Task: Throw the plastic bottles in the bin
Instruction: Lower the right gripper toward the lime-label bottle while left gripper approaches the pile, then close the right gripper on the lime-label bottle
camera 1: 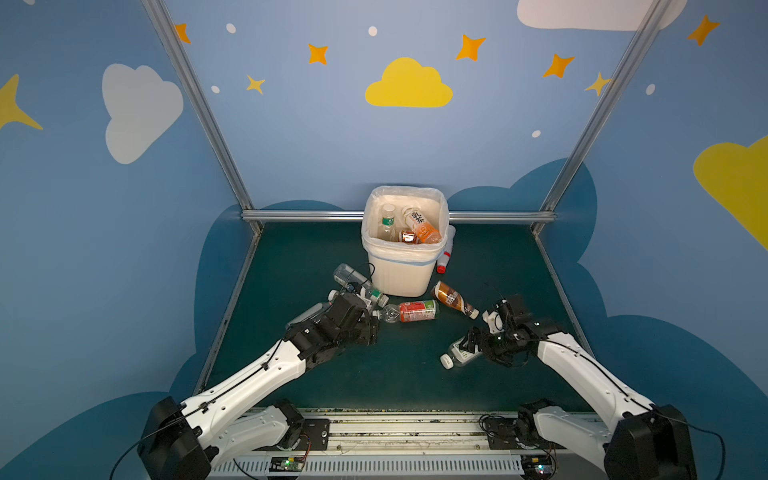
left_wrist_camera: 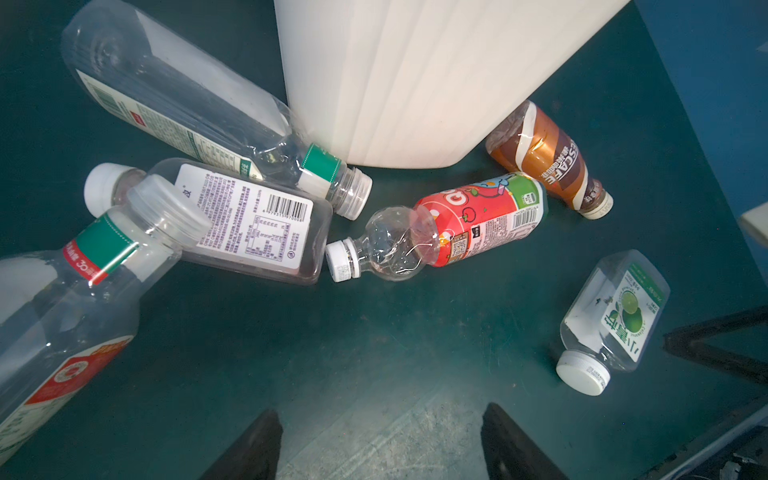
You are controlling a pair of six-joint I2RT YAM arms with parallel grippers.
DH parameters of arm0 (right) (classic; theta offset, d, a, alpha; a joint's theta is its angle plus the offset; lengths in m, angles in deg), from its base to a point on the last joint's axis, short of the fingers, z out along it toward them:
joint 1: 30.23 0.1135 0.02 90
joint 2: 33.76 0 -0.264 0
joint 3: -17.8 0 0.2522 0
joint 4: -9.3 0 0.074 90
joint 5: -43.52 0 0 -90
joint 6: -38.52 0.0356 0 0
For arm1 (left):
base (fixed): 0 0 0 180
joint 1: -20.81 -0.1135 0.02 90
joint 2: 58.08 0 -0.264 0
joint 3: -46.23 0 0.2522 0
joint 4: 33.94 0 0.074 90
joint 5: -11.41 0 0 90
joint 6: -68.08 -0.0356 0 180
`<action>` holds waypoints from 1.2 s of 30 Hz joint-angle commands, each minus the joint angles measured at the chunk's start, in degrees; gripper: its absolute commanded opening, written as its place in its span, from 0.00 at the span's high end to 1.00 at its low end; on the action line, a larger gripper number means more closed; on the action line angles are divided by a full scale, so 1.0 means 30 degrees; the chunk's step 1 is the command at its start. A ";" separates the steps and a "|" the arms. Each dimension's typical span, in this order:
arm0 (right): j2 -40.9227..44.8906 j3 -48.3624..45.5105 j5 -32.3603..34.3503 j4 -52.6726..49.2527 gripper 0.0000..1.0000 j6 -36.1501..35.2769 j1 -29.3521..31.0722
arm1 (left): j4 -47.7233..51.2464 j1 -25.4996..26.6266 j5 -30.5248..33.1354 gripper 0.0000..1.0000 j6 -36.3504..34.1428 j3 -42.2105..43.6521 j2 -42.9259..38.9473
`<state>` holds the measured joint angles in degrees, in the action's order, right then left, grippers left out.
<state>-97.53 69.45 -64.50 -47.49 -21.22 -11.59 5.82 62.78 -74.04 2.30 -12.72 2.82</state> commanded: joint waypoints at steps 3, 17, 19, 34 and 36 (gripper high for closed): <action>-0.1105 0.0143 0.0781 0.0126 0.05 0.0087 0.0212 | -0.0199 0.0040 -0.0025 0.23 -0.0385 0.0019 -0.0266; -0.5137 0.2799 0.1687 0.1388 0.03 -0.0259 0.0278 | 0.0105 -0.0003 0.0413 0.23 -0.0832 0.0114 -0.0840; -0.5633 0.3082 0.1786 0.1466 0.03 -0.0316 0.0288 | 0.0194 -0.0043 0.0495 0.23 -0.0897 0.0139 -0.1015; -0.9615 0.5698 0.3702 0.0352 0.04 -0.1194 0.2123 | 0.0445 -0.0298 0.0795 0.23 -0.1045 0.0585 -0.2020; -1.0154 0.5954 0.4157 0.0072 0.05 -0.1270 0.2579 | 0.0503 -0.0330 0.0817 0.23 -0.1074 0.0619 -0.2167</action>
<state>-126.25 85.82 -54.34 -44.60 -24.28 -5.32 6.41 62.06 -72.46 -0.27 -11.76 -2.62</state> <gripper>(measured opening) 0.955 0.773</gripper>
